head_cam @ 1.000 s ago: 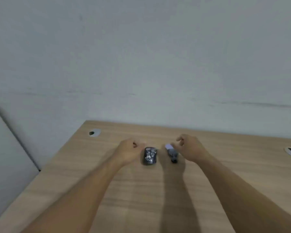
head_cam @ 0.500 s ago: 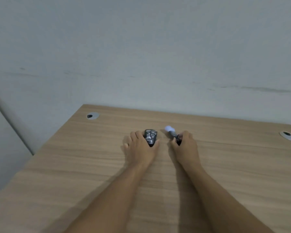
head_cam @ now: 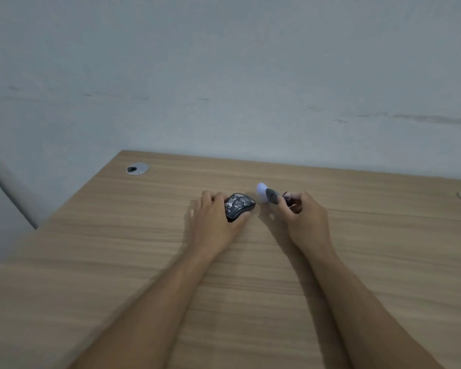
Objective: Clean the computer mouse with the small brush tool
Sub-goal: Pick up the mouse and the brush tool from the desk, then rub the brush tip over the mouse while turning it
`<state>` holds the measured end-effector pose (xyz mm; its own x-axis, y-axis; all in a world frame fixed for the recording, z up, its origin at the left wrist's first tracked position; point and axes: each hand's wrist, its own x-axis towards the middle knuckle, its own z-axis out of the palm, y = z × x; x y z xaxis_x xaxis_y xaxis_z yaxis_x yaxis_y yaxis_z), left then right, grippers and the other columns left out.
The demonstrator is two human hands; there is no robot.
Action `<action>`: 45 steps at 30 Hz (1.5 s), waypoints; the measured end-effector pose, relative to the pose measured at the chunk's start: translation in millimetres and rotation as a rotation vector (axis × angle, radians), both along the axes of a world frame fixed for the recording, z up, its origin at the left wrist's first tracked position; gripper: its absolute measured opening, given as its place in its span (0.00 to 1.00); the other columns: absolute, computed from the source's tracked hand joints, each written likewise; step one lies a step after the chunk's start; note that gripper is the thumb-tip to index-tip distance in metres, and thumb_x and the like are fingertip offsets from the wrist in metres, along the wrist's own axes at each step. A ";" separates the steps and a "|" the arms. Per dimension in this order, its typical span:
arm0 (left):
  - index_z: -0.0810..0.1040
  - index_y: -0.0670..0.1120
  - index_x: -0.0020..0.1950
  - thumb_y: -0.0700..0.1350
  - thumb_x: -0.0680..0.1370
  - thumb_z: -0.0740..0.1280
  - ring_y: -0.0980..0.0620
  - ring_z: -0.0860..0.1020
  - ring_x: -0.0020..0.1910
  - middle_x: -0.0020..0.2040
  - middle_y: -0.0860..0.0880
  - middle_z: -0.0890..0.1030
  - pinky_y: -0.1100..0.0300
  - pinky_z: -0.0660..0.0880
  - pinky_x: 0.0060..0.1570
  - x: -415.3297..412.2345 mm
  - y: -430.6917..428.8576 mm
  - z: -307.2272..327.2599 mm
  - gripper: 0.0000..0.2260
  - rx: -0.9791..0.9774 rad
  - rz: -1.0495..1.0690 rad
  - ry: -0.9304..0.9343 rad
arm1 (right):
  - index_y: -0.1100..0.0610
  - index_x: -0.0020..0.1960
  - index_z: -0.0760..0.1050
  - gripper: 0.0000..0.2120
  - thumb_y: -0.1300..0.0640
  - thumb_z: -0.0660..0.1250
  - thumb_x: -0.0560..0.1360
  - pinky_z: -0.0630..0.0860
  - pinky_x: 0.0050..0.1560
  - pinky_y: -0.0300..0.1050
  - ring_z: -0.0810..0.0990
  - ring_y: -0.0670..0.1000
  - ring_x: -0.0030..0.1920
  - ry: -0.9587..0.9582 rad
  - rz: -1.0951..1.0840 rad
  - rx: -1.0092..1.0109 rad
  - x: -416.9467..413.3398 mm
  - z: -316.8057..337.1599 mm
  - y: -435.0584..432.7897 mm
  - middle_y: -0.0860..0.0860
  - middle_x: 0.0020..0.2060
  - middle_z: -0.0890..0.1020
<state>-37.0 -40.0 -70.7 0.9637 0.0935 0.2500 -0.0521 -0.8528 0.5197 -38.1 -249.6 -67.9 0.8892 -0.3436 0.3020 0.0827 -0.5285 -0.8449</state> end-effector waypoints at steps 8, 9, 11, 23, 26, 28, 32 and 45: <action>0.86 0.58 0.61 0.66 0.71 0.80 0.52 0.80 0.59 0.55 0.56 0.80 0.45 0.78 0.65 4.6 15.8 2.2 0.22 -0.219 -0.158 0.057 | 0.50 0.55 0.85 0.08 0.46 0.72 0.83 0.74 0.40 0.31 0.80 0.40 0.37 -0.092 -0.008 0.177 1.3 -1.3 -15.5 0.44 0.41 0.86; 0.87 0.58 0.61 0.65 0.71 0.82 0.52 0.81 0.58 0.55 0.56 0.81 0.46 0.78 0.63 6.0 16.3 1.4 0.22 -0.239 -0.184 0.057 | 0.50 0.55 0.85 0.08 0.46 0.72 0.83 0.73 0.39 0.31 0.79 0.42 0.37 -0.100 -0.008 0.173 1.4 -2.0 -16.6 0.44 0.41 0.85; 0.88 0.56 0.61 0.60 0.72 0.84 0.52 0.82 0.57 0.55 0.55 0.84 0.47 0.80 0.62 6.6 16.8 1.2 0.20 -0.294 -0.222 0.051 | 0.51 0.56 0.83 0.09 0.47 0.71 0.84 0.71 0.39 0.30 0.77 0.41 0.37 -0.135 -0.005 0.143 -0.1 -0.2 -15.6 0.43 0.39 0.83; 0.88 0.57 0.61 0.45 0.72 0.87 0.49 0.90 0.49 0.51 0.53 0.92 0.64 0.84 0.43 7.3 16.2 0.0 0.20 -0.557 -0.308 0.070 | 0.54 0.57 0.83 0.08 0.53 0.76 0.80 0.68 0.39 0.25 0.75 0.42 0.35 -0.252 0.108 -0.119 -8.2 10.5 9.0 0.46 0.46 0.81; 0.88 0.58 0.61 0.48 0.71 0.87 0.51 0.91 0.53 0.52 0.55 0.92 0.50 0.87 0.57 9.1 18.6 -1.7 0.21 -0.559 -0.312 0.064 | 0.54 0.58 0.83 0.09 0.52 0.76 0.80 0.70 0.41 0.25 0.75 0.38 0.36 -0.180 0.071 -0.133 -4.9 6.9 4.1 0.48 0.51 0.82; 0.87 0.62 0.59 0.48 0.71 0.87 0.54 0.90 0.54 0.52 0.57 0.92 0.49 0.86 0.60 8.5 18.6 -1.7 0.20 -0.553 -0.315 0.059 | 0.53 0.57 0.83 0.08 0.51 0.75 0.81 0.70 0.42 0.25 0.76 0.37 0.37 -0.180 0.026 -0.123 -5.4 9.1 0.7 0.48 0.51 0.83; 0.87 0.60 0.61 0.49 0.71 0.87 0.54 0.90 0.53 0.52 0.56 0.92 0.51 0.86 0.60 8.7 16.8 -0.8 0.21 -0.552 -0.303 0.039 | 0.51 0.56 0.82 0.05 0.51 0.74 0.82 0.68 0.40 0.25 0.76 0.39 0.37 -0.265 0.048 -0.109 -13.4 16.8 2.5 0.42 0.42 0.78; 0.89 0.58 0.62 0.50 0.72 0.86 0.49 0.91 0.55 0.52 0.55 0.92 0.43 0.85 0.62 13.1 17.8 -0.9 0.20 -0.651 -0.298 0.042 | 0.50 0.53 0.82 0.06 0.48 0.73 0.82 0.69 0.39 0.27 0.75 0.45 0.36 -0.207 0.053 -0.081 -16.2 9.8 4.5 0.42 0.42 0.81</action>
